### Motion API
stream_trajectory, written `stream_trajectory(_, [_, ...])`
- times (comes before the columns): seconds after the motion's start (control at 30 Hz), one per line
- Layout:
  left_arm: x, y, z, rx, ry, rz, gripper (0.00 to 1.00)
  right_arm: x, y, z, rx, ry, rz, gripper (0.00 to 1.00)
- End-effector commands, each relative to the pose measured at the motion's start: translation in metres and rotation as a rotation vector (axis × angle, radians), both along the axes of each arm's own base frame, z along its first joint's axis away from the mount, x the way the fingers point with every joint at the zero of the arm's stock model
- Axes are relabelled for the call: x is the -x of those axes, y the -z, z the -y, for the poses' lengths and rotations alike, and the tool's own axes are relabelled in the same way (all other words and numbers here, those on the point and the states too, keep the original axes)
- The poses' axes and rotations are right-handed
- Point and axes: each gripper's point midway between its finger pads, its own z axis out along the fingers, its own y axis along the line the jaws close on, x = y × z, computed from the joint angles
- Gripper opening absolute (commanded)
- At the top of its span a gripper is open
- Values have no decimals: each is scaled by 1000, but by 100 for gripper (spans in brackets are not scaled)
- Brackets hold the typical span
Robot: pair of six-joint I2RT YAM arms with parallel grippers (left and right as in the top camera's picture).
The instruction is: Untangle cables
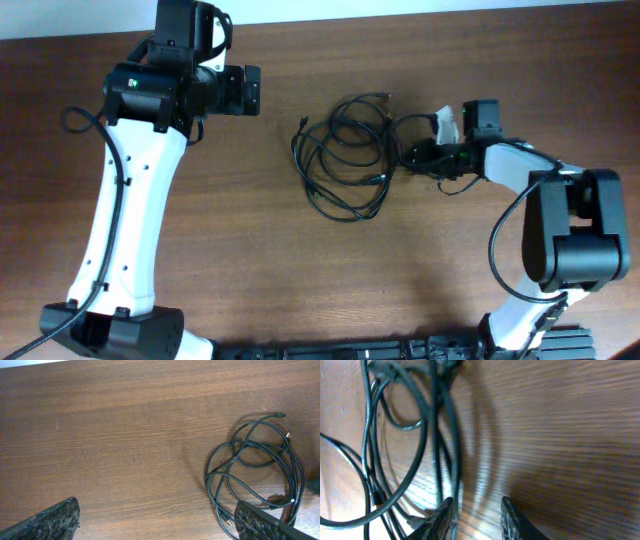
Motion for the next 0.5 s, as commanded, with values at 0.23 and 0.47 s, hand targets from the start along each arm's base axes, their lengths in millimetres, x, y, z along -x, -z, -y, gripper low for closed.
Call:
stream_trajectory(0.23, [-3,0,-3,-4,-19,1,99,6,11,0,44,2,-23,32])
stream_trajectory(0.47, [-3,0,-3,-4,-19,1,99,5,21,-10,141,24,-38,35])
